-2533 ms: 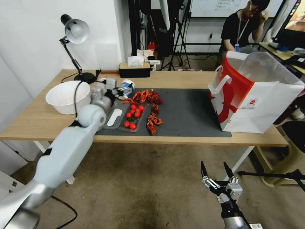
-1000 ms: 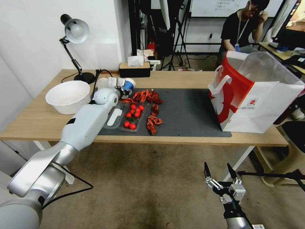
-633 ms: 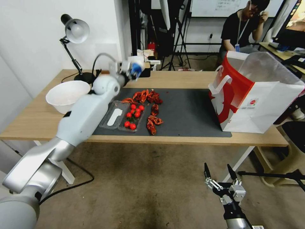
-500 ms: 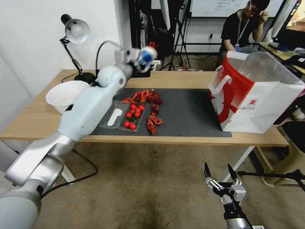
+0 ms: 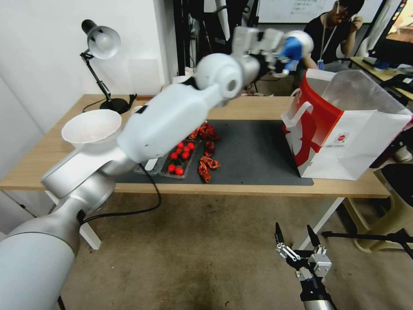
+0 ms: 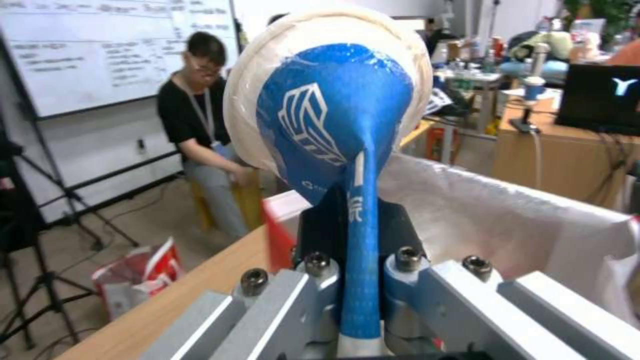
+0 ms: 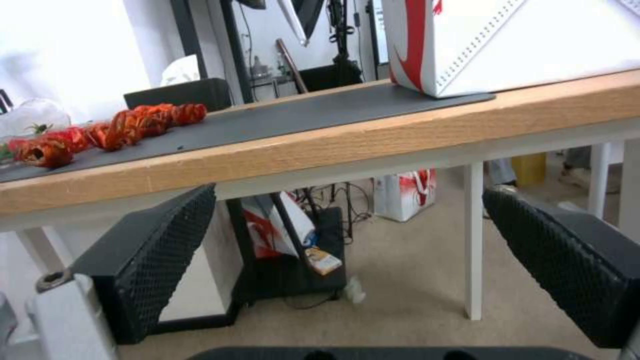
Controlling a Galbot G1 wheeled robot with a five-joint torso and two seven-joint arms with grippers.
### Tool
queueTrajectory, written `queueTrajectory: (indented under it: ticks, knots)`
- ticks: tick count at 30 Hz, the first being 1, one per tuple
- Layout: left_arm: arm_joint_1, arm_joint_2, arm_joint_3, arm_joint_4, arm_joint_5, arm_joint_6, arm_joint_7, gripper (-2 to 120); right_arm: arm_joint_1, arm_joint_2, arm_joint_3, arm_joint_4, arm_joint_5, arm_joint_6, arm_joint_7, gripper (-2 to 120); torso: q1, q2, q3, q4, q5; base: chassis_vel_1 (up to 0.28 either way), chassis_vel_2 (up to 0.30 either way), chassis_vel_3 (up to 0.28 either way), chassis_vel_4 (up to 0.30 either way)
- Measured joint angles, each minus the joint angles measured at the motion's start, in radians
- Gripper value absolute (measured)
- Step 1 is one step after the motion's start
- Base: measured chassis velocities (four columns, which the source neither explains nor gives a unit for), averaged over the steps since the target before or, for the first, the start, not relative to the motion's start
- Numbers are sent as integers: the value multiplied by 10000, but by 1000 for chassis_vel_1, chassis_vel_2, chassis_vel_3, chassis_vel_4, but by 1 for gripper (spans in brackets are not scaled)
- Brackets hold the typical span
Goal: Pick up the trash from the table and place it into the takeout bag.
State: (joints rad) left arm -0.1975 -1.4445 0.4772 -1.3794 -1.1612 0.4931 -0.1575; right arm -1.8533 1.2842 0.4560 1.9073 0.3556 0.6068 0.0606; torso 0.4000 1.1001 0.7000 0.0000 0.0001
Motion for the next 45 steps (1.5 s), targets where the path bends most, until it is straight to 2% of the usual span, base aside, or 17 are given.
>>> queueTrajectory:
  ticks: [8,17,18,20,24,27,28,30,32,34,35,37,38,41,45]
  knots:
    - [-657,-1385,861,1389,41,-329,190,0,-135,44,156,92,14,60,18,100,0,0,0,-3,2,0,0,0,0]
    - [-624,-1528,1313,1444,259,-366,452,0,-133,-33,169,102,55,58,30,100,0,0,0,1,-1,0,0,0,0]
    - [-558,-1469,1429,1373,262,-366,483,8,-98,-73,168,55,92,58,35,100,0,-1,0,1,-1,0,0,0,0]
    - [-523,-1484,1490,1406,252,-372,499,17,-29,-126,162,-4,143,56,41,100,1,-1,0,2,-1,0,0,0,0]
    - [-514,-1597,1531,1511,251,-374,436,26,48,-147,132,-35,171,48,43,100,0,-1,0,0,-1,0,0,0,0]
    - [-537,-1637,1616,1529,267,-359,314,39,109,-149,80,-65,187,39,45,100,0,-1,0,-1,0,0,0,0,0]
    - [-537,-1637,1616,1529,267,-359,314,39,109,-149,80,-65,187,39,45,100,0,-1,0,-1,0,0,0,0,0]
    - [-539,-1599,1618,1527,277,-340,302,52,132,-149,58,-110,203,39,45,100,0,-3,0,1,-1,0,0,0,0]
    - [-538,-1592,1617,1527,280,-339,298,55,139,-153,56,-122,210,39,45,100,0,-3,0,1,-1,0,0,0,0]
    - [-487,-1581,1551,1507,284,-339,268,67,148,-182,53,-136,239,39,45,100,0,-2,0,-2,-1,0,0,0,0]
    - [-487,-1581,1551,1507,284,-339,268,67,148,-182,53,-136,239,39,45,100,0,-2,0,-2,-1,0,0,0,0]
    - [-436,-1509,1450,1384,285,-338,231,76,151,-214,52,-136,261,39,45,100,0,-2,0,-1,-1,0,0,0,0]
    - [-436,-1509,1450,1384,285,-338,231,76,151,-214,52,-136,261,39,45,100,0,-2,0,-1,-1,0,0,0,0]
    - [-331,-1321,1222,1116,268,-328,70,91,152,-227,50,-142,271,39,45,100,0,-2,0,-1,-1,0,0,0,0]
    - [-143,-906,958,607,256,-314,-97,99,156,-238,35,-147,273,38,42,100,0,-2,0,-2,-2,0,0,0,0]
